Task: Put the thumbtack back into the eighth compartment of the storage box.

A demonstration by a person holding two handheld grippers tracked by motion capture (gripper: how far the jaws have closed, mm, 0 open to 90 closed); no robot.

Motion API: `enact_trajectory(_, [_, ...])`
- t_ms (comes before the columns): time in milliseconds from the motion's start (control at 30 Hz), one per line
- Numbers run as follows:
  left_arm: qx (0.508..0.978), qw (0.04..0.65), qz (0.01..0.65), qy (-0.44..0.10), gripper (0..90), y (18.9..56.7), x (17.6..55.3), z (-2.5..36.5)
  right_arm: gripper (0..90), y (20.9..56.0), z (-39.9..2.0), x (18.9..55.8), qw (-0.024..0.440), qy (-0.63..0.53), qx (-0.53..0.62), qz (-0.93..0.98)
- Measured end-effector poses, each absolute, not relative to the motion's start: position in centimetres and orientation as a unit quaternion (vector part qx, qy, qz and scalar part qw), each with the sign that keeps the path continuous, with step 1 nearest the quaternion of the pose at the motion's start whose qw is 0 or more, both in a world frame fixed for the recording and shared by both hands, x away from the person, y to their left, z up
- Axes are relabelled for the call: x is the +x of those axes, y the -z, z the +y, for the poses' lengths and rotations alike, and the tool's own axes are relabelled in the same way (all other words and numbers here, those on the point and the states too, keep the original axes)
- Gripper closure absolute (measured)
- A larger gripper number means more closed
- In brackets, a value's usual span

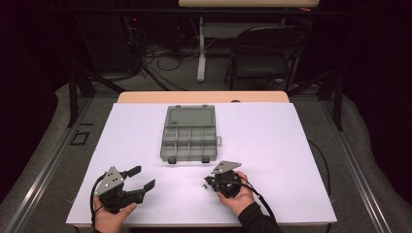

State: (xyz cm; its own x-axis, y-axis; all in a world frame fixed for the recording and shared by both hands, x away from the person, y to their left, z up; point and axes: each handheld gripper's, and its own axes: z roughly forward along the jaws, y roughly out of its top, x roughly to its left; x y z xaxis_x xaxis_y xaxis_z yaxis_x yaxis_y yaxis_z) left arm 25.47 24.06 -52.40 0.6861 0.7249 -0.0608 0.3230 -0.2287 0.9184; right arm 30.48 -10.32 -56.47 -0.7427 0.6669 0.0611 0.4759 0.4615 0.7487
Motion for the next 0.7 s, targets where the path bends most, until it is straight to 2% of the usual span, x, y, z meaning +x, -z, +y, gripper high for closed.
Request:
enact_trajectory(433, [0.761, 0.514, 0.344, -0.198, 27.4, 52.4, 25.5, 24.1, 90.0, 56.0, -10.6, 30.5, 0.117, -0.405, 0.343, 0.839])
enact_trajectory(700, [0.761, 0.515, 0.343, -0.197, 27.4, 52.4, 25.5, 24.0, 90.0, 54.4, -11.4, 30.7, 0.109, -0.427, 0.358, 0.823])
